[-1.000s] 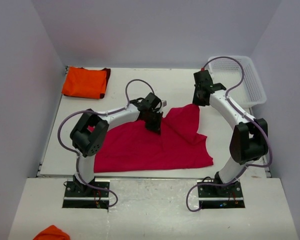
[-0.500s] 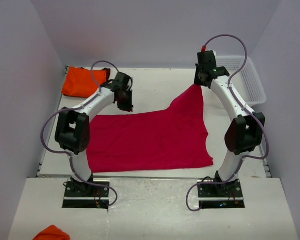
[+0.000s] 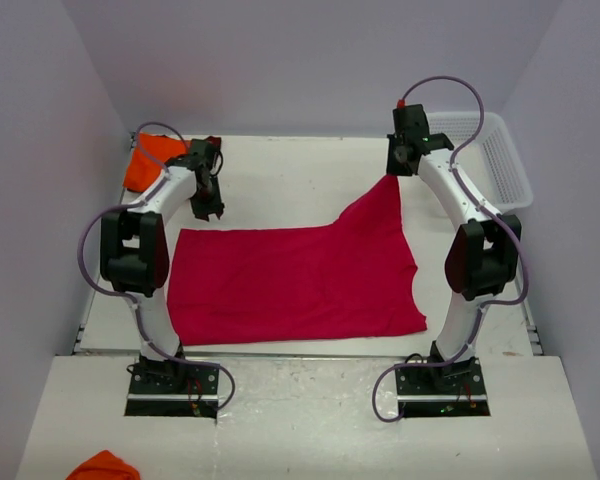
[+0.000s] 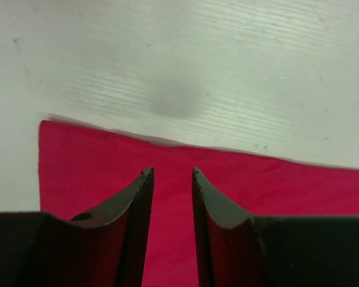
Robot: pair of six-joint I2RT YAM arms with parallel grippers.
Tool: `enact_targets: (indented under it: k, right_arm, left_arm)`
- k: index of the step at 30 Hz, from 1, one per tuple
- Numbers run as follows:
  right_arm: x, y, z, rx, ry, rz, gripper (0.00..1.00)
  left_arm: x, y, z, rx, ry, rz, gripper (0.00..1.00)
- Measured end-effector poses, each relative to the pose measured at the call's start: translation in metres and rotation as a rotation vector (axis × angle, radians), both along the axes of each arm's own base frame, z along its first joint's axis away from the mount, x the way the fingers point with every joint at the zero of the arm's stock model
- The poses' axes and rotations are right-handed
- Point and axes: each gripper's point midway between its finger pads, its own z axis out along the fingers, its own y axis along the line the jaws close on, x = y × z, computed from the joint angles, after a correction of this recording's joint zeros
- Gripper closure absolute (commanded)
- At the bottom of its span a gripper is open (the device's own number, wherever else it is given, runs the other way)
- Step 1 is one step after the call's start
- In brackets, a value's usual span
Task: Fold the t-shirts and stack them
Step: Grap the side of the flattened tshirt furthest away from the robot with both arms
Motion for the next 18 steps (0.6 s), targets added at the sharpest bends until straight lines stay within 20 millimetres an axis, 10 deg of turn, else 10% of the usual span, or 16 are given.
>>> enact_targets:
  k: [18]
  right_arm:
    - [-0.001,0.010,-0.006,0.076,0.025,0.054,1.00]
  left_arm:
    - [-0.011,0.100,-0.015,0.147,0.065,0.229,0.57]
